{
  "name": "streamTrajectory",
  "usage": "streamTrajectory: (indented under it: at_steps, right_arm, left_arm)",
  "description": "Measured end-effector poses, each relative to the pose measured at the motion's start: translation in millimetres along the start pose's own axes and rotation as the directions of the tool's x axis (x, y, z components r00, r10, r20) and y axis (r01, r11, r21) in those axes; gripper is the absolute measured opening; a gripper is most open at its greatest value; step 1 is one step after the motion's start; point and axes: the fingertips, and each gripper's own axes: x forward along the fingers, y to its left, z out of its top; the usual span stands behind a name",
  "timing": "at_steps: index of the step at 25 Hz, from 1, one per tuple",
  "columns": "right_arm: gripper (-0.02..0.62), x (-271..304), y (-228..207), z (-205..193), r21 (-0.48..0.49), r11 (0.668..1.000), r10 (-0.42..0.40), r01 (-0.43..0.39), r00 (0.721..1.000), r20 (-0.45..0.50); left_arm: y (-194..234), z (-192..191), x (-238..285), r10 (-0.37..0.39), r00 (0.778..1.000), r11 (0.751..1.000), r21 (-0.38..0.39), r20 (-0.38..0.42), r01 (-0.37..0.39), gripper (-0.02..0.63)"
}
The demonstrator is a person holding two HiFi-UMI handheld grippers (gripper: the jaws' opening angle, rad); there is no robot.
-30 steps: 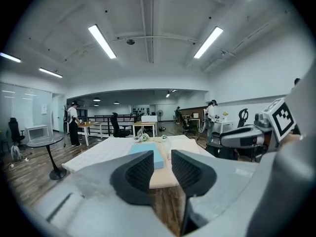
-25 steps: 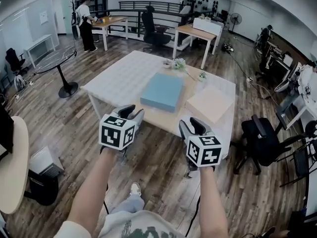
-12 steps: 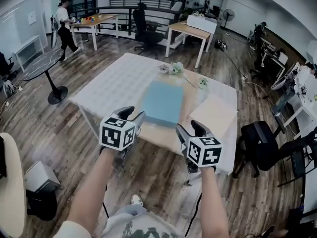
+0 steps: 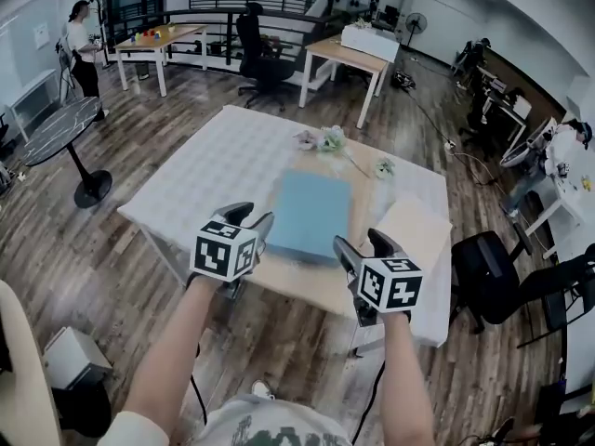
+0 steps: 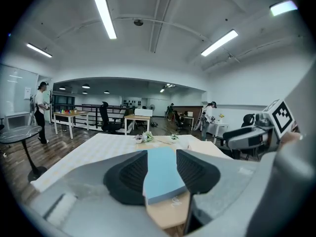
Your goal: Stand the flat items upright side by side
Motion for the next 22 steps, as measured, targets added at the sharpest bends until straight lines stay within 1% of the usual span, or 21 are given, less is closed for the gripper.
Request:
streamTrajectory:
  at_steps: [1, 2, 3, 8, 12, 17, 22]
  right_arm:
    - [0.339, 5, -2, 1, -0.002, 1.0, -0.007, 0.007, 1.0, -0.005]
    - [0.341, 10, -5, 2, -0.002, 1.0, -0.013, 0.013, 1.0, -0.01]
    - [0.341, 15, -7, 3, 0.0, 1.0, -0.017, 0.017, 1.0, -0.013]
    - [0.341, 39, -17, 5, 0.015, 1.0, -0.021, 0.021, 0.999, -0.035]
    - [0.341, 58, -27, 1, 0.033, 0.999, -0.008, 0.01, 0.998, -0.061]
    - [0.341, 93, -49, -7, 0.091, 0.996, 0.019, -0.01, 0.995, -0.101]
    - [0.341, 140, -78, -19, 0.115, 0.993, 0.047, -0.026, 0.982, -0.183]
  left_arm:
    - [4, 0, 6, -0.011, 1.0, 1.0, -0.002, -0.006, 0.011, 0.2]
    - [9, -1, 11, -0.02, 1.0, 1.0, -0.005, -0.013, 0.02, 0.247]
    - [14, -1, 16, -0.027, 0.999, 1.0, -0.006, -0.02, 0.027, 0.255]
    - [29, -2, 40, -0.064, 0.996, 0.998, 0.017, -0.055, 0.065, 0.255]
    - [36, -5, 60, -0.09, 0.993, 0.996, 0.02, -0.079, 0.092, 0.255]
    - [51, -19, 97, -0.121, 0.983, 0.993, -0.015, -0.141, 0.12, 0.255]
    - [67, -28, 142, -0.146, 0.968, 0.989, -0.051, -0.206, 0.138, 0.255]
